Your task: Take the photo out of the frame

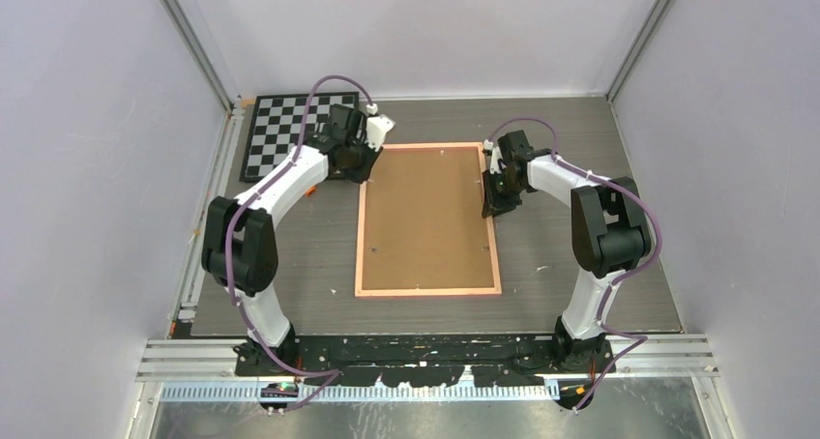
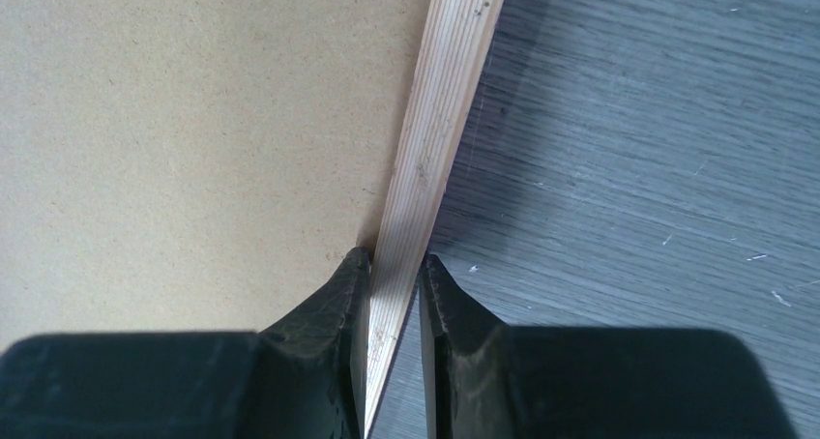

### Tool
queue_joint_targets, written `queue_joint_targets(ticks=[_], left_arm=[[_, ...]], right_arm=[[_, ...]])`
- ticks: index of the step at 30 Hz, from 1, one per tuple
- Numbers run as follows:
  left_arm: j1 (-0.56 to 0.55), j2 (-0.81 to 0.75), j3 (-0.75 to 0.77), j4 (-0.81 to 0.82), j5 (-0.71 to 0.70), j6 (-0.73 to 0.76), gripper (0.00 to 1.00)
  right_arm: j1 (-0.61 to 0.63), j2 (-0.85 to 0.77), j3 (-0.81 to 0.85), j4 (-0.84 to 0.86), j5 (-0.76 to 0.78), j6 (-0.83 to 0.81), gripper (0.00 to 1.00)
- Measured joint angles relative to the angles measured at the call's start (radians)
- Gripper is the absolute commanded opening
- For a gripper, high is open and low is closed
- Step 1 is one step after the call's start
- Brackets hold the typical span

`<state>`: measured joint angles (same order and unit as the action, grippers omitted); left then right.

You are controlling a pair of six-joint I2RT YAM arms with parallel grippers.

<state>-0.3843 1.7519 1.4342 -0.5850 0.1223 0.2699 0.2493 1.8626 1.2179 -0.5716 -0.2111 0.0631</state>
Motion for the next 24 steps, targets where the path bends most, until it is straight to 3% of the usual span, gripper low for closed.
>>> queue_joint_targets(ticks=[24], left_arm=[[-0.005, 0.134, 0.035, 0.088, -0.056, 0.026, 0.00]], right_arm=[[-0.001, 0.000, 0.000, -0.001, -0.005, -0.002, 0.01]])
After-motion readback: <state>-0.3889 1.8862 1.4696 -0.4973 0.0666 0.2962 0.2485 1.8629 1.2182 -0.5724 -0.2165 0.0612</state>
